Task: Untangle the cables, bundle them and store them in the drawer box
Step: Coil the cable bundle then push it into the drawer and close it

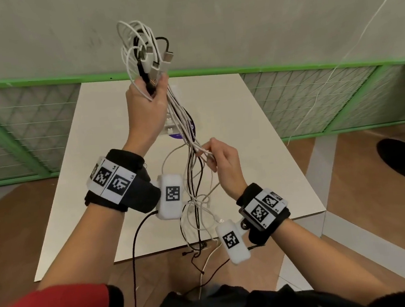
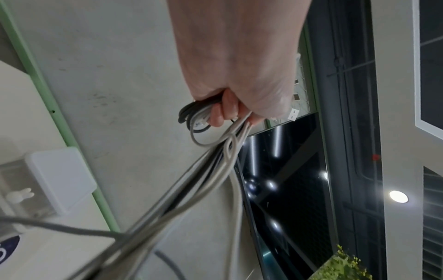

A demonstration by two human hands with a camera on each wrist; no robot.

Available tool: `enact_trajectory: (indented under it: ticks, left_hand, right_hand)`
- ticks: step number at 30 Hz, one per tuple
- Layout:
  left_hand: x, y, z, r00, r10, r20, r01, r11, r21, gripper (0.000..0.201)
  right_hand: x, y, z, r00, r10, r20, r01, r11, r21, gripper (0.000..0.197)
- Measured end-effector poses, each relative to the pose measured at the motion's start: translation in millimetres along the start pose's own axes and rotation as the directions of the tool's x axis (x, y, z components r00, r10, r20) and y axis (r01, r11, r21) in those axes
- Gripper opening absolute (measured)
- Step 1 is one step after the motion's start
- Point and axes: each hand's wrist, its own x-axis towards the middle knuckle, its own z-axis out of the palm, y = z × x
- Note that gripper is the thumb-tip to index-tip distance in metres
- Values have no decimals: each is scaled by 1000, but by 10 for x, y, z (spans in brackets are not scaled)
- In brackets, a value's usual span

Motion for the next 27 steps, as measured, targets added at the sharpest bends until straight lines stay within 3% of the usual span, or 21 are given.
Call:
enact_trajectory:
  ticks: [3,6,8,10,13,16,19,21,23,24,25,26,27]
  left_hand:
    - [-26,-15,23,1000,5,20,-5,1000,-9,27]
    - [-90,-32,56,999,5,54,-6,1000,9,26]
    - [-98,-21,56,999,0,42,0,1000,-2,25]
    - [-78,15,24,1000,-2,4,2,999,-32,26]
    - [-70,51,-29,998,23,-52,-27,997,-77,30]
    - [-128,50,-32,995,14,-99,-27,990,-137,28]
    - [-184,26,-35,991,-10,-131,-11,987,-159,27]
    - [-205,17,-42,991,1,-133,-20,990,-142,28]
    - [-245,8,-53,990,13,-141,-29,993,-112,28]
    - [-256,3,-54,988,14,-156,-33,993,-117,28]
    - [-264,-7,-54,986,6,-166,-28,991,-127,27]
    - [-271,-11,-52,987,-8,-160,-14,991,-135,27]
    - [-268,-12,-49,990,-22,-139,3,991,-136,27]
  right_hand:
    - [61,-24,-46,970,97,225,-83,994,-71,32]
    - [64,-34,-82,933,156,325,-131,987,-98,19]
    - [56,-9,-83,947,168,273,-141,983,-118,13]
    - [40,85,-95,955,272,116,-262,961,-94,18]
    - [-15,233,-121,836,548,-39,-542,834,100,20]
    - [-37,362,-135,725,677,-129,-667,736,117,12]
    - [-45,484,-149,695,692,-195,-686,719,108,14]
    - [-61,540,-188,698,696,-169,-689,717,107,23]
    - [-93,568,-206,675,721,-157,-707,692,141,17]
    - [-92,582,-209,677,711,-190,-697,702,144,15]
    - [-95,603,-209,718,642,-269,-651,756,68,15]
    - [-91,615,-207,797,495,-344,-554,827,-94,19]
    - [-69,610,-199,888,312,-339,-414,862,-293,32]
